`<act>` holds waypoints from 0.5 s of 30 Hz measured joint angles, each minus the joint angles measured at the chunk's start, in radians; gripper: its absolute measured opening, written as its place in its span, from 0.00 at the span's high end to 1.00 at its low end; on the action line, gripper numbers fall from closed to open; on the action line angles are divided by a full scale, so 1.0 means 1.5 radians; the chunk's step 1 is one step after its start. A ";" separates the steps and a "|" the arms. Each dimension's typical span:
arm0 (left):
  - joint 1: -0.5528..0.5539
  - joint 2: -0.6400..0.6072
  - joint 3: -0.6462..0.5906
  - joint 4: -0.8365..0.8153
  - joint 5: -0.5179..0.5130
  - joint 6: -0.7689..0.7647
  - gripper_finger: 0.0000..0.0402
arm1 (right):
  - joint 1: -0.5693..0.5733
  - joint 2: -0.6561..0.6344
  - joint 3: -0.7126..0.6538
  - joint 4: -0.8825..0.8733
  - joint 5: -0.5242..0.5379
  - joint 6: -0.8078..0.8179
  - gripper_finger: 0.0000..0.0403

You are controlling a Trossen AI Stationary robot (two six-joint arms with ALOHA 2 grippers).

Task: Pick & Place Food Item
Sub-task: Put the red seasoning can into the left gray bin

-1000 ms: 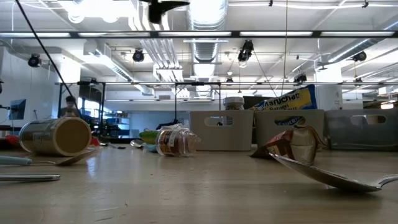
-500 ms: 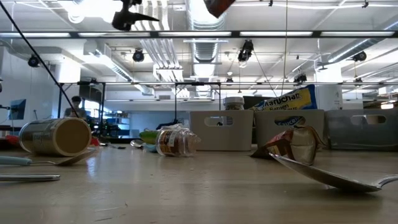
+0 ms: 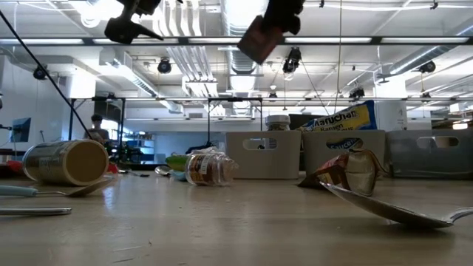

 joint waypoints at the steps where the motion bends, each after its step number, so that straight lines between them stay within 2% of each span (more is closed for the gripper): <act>1: -0.002 -0.001 0.000 0.000 0.000 0.000 0.08 | 0.000 0.015 0.012 -0.022 -0.002 -0.013 0.49; 7: -0.014 -0.001 0.000 0.000 0.000 0.001 0.08 | -0.003 0.102 0.078 -0.137 -0.013 -0.028 0.49; 11: -0.015 -0.001 0.000 0.000 0.000 0.001 0.07 | -0.018 0.152 0.104 -0.183 -0.017 -0.038 0.49; 15: -0.015 -0.001 0.000 -0.001 0.000 0.003 0.07 | -0.039 0.193 0.122 -0.216 -0.049 -0.059 0.49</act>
